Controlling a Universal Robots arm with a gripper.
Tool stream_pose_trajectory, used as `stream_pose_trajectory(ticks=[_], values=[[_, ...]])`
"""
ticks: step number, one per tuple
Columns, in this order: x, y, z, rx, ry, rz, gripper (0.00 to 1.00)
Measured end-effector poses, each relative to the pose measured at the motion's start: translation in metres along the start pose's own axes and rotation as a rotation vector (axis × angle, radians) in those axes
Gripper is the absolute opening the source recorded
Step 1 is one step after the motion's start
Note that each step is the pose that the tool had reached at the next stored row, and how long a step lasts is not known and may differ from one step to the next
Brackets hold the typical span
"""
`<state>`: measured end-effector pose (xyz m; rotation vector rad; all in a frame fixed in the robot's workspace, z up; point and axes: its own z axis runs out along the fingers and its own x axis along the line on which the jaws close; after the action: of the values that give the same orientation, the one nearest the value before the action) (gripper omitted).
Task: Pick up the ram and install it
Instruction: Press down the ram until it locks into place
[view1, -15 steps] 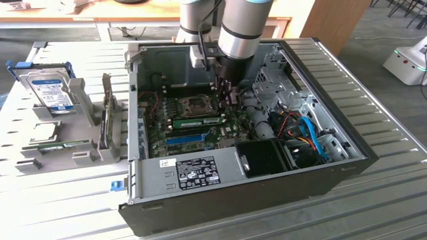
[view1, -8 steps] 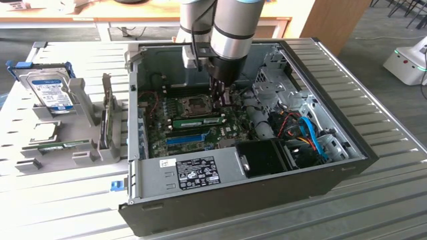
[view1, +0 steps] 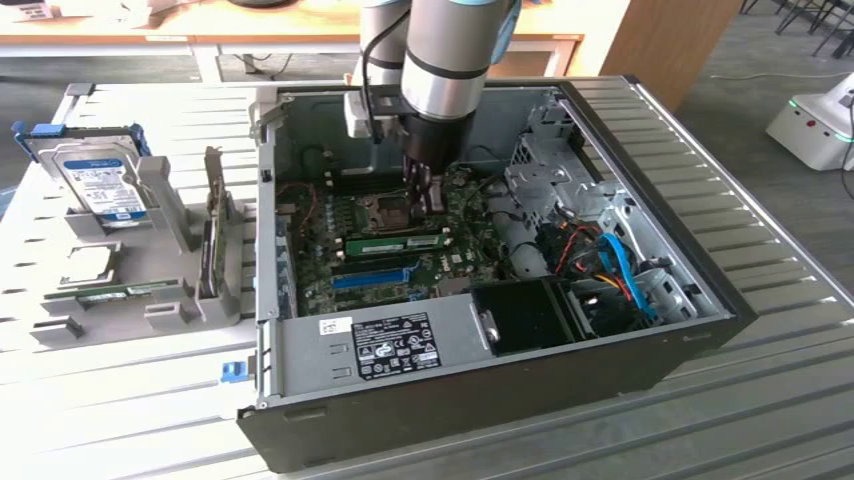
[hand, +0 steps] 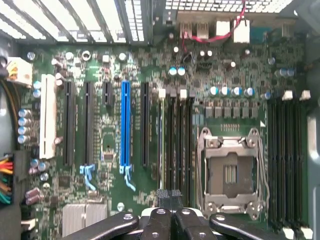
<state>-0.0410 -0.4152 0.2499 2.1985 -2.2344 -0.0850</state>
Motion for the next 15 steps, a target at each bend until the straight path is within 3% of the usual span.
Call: stream_pose_trajectory(ticks=[7, 15], values=[[0.000, 0.0142, 0.0006, -0.0001, 0.0009, 0.000, 0.11], [0.000, 0.0291, 0.0012, 0.0001, 0.0061, 0.000, 0.11]])
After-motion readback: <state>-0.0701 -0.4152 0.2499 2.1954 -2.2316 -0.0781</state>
